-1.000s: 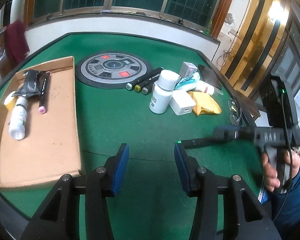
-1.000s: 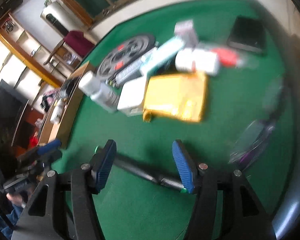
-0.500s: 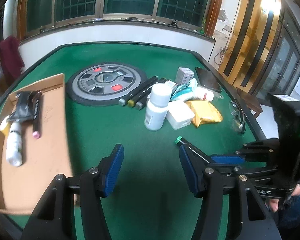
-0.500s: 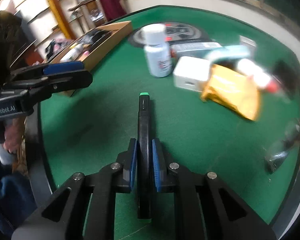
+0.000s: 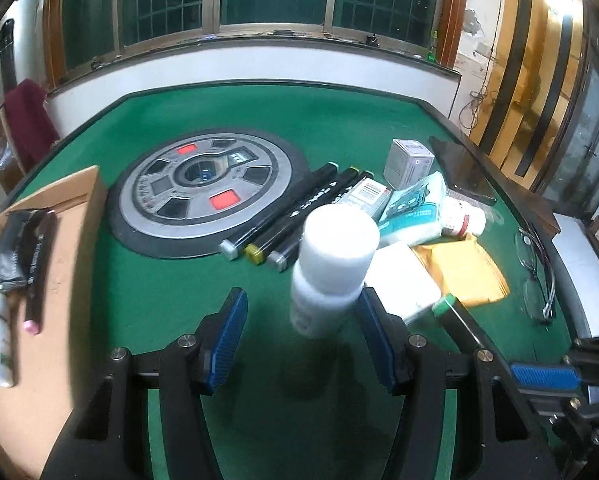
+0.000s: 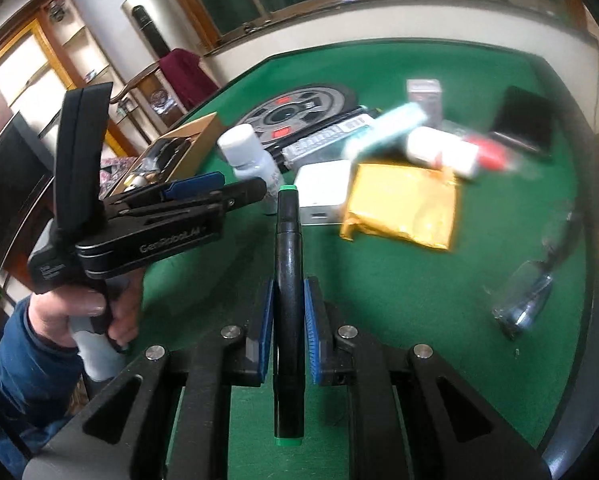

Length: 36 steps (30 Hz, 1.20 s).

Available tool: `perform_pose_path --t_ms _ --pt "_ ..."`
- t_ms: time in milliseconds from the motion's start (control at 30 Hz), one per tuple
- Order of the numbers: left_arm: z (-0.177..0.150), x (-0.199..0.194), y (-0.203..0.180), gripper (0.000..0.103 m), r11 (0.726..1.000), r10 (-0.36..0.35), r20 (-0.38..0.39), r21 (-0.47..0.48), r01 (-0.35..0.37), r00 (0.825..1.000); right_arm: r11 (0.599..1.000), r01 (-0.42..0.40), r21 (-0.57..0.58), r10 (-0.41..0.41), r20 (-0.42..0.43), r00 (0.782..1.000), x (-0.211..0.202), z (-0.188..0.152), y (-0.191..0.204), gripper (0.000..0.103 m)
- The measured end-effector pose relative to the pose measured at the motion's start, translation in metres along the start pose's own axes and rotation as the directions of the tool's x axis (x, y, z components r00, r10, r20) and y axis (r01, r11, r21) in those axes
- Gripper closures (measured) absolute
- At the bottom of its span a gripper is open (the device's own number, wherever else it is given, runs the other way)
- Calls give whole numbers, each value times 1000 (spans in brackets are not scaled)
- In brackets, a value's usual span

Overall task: Organize objects
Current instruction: 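Grasp a green-capped marker with the right gripper while the left grasps another white bottle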

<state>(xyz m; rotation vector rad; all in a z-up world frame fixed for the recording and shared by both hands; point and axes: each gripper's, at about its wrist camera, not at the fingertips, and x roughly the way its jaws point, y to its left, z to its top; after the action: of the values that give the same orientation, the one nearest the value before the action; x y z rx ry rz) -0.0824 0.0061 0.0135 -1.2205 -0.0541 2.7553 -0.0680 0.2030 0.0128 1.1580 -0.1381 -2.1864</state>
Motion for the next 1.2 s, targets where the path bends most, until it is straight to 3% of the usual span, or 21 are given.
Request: perform_pose_path --t_ms 67,300,833,1200 --pt "-1 5 -1 74 1000 -20 -6 -3 20 1000 1000 2 10 -2 4 1000 0 0 -3 91" --pt "-9 -5 6 74 995 -82 3 -49 82 997 1000 2 22 -2 5 1000 1 1 -2 91" --pt "-35 -87 26 74 975 -190 65 -104 196 980 999 -17 51 17 15 1000 4 1 -2 91" --pt "-40 -131 85 74 964 -139 149 -205 168 979 995 -99 21 99 17 995 16 4 45 91"
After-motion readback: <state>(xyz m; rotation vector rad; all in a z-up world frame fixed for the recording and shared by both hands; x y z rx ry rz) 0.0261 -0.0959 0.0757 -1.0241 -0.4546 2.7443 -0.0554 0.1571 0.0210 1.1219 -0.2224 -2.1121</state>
